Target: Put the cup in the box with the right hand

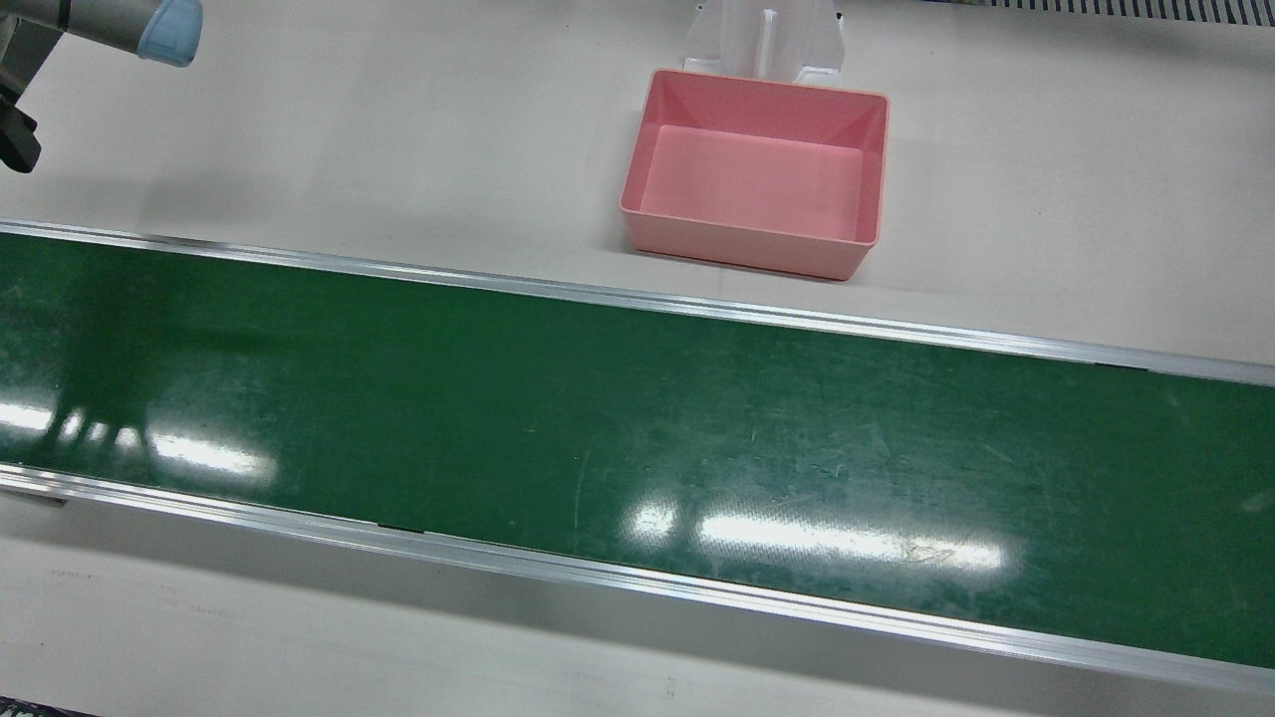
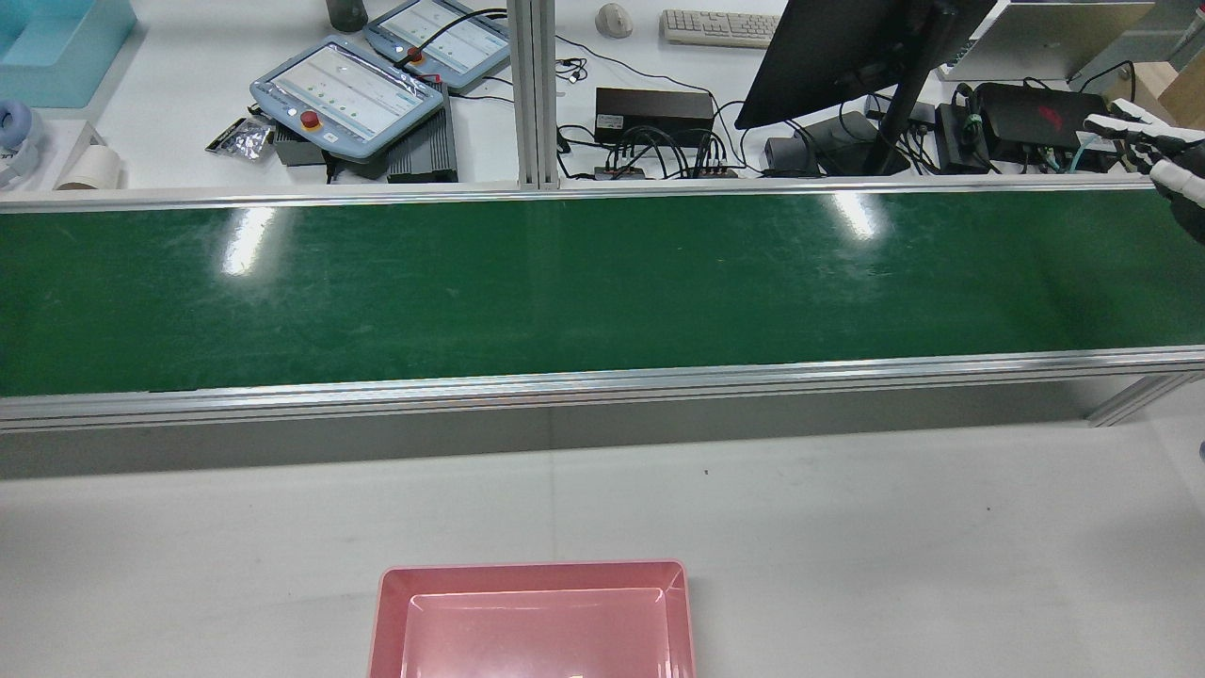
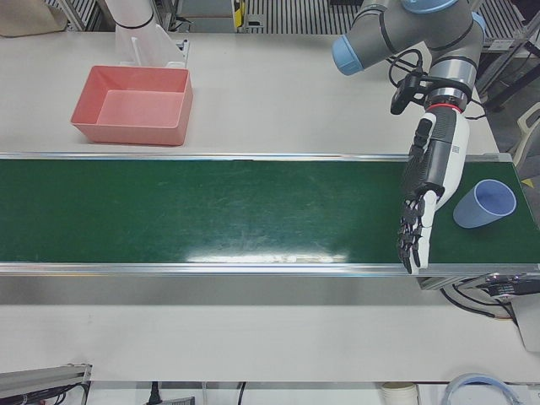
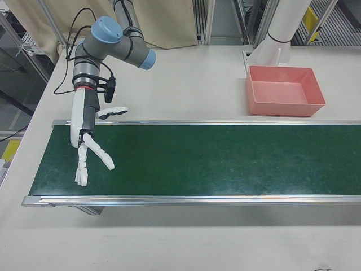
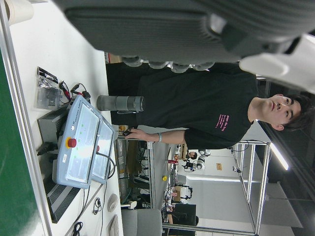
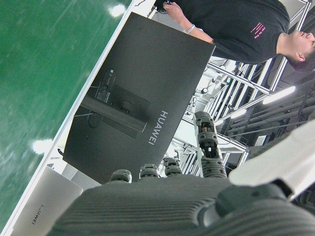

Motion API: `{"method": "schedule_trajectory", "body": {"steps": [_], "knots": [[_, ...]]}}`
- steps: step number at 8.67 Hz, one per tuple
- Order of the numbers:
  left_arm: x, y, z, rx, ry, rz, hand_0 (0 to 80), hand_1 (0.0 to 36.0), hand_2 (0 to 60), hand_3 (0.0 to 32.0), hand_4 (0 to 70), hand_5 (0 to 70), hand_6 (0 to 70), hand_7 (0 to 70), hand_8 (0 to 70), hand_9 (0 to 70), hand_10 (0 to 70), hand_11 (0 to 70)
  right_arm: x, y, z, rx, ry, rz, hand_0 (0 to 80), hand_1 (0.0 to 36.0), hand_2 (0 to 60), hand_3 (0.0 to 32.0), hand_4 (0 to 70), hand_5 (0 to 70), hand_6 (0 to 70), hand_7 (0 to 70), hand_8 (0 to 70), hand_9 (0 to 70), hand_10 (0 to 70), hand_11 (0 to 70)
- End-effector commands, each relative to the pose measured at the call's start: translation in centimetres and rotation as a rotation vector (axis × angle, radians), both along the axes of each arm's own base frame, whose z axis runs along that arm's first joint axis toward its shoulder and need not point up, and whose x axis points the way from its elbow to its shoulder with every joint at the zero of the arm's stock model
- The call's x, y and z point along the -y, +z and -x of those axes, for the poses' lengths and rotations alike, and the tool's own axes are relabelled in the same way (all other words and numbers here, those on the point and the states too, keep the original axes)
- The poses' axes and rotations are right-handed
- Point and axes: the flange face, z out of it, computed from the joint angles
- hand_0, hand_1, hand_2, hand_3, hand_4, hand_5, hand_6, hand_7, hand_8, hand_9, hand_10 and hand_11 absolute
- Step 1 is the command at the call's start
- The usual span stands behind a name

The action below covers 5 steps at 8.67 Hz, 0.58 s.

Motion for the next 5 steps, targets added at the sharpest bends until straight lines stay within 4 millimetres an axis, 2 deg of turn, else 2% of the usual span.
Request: {"method": "schedule_trajectory", "body": {"steps": [1,2,4,5], "knots": [[-0.02,-0.03,0.0,0.0,0.0,0.0,0.0,0.0,0.0,0.0,0.0,0.0,0.0,0.0,0.0,0.0,0.0,0.0,0.9,-0.91,0.5,-0.004,0.0,-0.019,30.7,0.8,4.6,2.8,13.5,0.7,1.9,10.4,0.4,3.9,0.8,1.5],[-0.03,-0.18,0.0,0.0,0.0,-0.003,0.0,0.0,0.0,0.0,0.0,0.0,0.0,0.0,0.0,0.0,0.0,0.0,1.09,-1.13,0.8,-0.009,-0.005,-0.023,28.5,3.0,12.6,3.6,11.4,0.9,1.9,11.1,0.4,4.1,0.8,1.6],[-0.04,-0.16,0.01,0.0,0.0,-0.001,0.0,0.0,0.0,0.0,0.0,0.0,0.0,0.0,0.0,0.0,0.0,0.0,1.15,-1.13,0.98,-0.011,-0.008,-0.024,34.2,5.4,14.3,5.0,11.3,1.5,2.2,13.0,0.6,4.7,0.8,1.9],[-0.04,-0.16,0.01,0.0,0.0,-0.001,0.0,0.0,0.0,0.0,0.0,0.0,0.0,0.0,0.0,0.0,0.0,0.0,1.16,-1.13,1.14,-0.018,-0.011,-0.025,35.7,8.8,20.9,6.2,8.2,2.1,2.3,12.8,0.7,4.7,1.0,2.3]]}}
